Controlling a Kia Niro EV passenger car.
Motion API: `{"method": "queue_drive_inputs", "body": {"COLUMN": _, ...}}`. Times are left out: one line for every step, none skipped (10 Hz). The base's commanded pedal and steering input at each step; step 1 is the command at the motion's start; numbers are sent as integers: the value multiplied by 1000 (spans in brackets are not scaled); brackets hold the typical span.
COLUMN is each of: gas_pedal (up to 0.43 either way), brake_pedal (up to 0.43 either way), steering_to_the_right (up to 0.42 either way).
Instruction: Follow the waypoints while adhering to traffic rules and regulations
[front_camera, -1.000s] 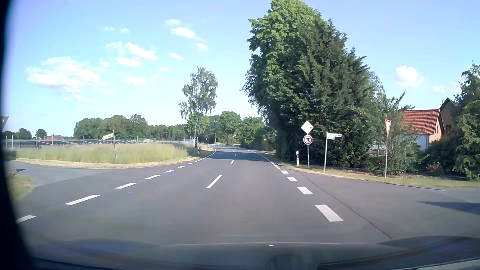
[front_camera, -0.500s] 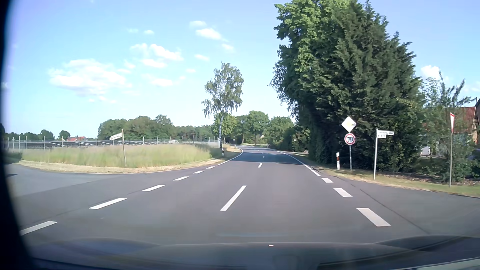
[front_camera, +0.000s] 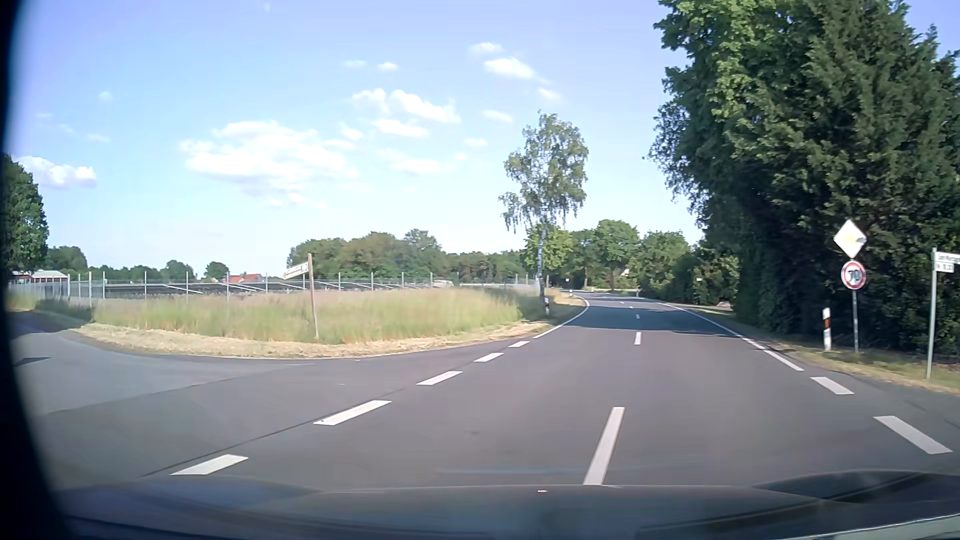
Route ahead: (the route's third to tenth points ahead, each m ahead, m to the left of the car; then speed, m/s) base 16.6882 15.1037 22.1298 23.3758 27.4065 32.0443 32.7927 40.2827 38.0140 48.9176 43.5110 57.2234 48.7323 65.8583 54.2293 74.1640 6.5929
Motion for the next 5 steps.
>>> {"method": "queue_drive_inputs", "body": {"gas_pedal": 110, "brake_pedal": 6, "steering_to_the_right": -285}}
{"method": "queue_drive_inputs", "body": {"gas_pedal": 110, "brake_pedal": 6, "steering_to_the_right": -296}}
{"method": "queue_drive_inputs", "body": {"gas_pedal": 118, "brake_pedal": 6, "steering_to_the_right": -305}}
{"method": "queue_drive_inputs", "body": {"gas_pedal": 130, "brake_pedal": 12, "steering_to_the_right": -314}}
{"method": "queue_drive_inputs", "body": {"gas_pedal": 138, "brake_pedal": 6, "steering_to_the_right": -321}}
